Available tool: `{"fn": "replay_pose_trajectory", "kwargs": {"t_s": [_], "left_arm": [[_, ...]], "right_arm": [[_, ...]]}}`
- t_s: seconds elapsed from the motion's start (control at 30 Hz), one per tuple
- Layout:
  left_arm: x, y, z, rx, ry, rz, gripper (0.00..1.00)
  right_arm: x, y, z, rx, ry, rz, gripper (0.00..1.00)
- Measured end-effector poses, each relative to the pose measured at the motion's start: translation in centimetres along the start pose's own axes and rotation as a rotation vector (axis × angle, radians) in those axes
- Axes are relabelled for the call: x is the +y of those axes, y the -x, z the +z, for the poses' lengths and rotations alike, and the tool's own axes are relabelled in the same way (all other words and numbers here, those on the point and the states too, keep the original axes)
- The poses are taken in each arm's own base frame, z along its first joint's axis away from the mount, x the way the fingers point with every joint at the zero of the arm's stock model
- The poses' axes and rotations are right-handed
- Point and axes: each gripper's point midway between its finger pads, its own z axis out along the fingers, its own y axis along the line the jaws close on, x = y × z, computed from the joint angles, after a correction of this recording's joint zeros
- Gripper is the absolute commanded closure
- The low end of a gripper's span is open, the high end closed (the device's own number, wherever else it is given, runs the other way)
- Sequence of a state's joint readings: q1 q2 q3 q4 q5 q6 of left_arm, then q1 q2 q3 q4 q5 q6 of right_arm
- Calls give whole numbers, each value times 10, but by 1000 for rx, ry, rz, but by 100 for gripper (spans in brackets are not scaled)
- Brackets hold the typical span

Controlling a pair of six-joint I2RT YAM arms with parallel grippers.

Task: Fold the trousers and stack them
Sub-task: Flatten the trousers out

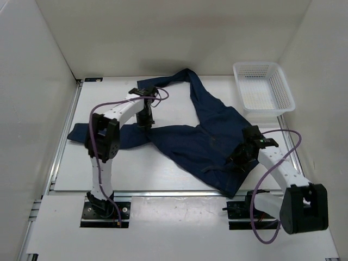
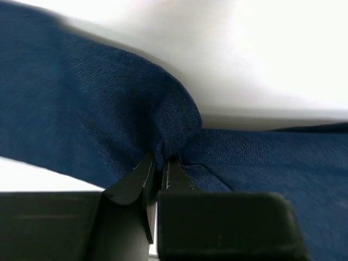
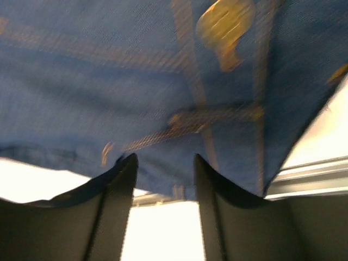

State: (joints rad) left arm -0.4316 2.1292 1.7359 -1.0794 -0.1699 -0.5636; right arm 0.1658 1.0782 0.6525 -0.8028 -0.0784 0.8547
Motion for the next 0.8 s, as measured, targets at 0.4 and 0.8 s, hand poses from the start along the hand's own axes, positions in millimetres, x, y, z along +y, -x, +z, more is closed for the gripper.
{"fn": "replay_pose_trajectory", "kwargs": {"t_s": [0.4,0.8], "left_arm": [[104,-26,-78,-163,16,-215,90],[110,-72,-61,-45,25,-204,0]], "right_arm": [[33,35,59,116,-105,48,63],[114,135,75,-40,-79,-75,50]]}}
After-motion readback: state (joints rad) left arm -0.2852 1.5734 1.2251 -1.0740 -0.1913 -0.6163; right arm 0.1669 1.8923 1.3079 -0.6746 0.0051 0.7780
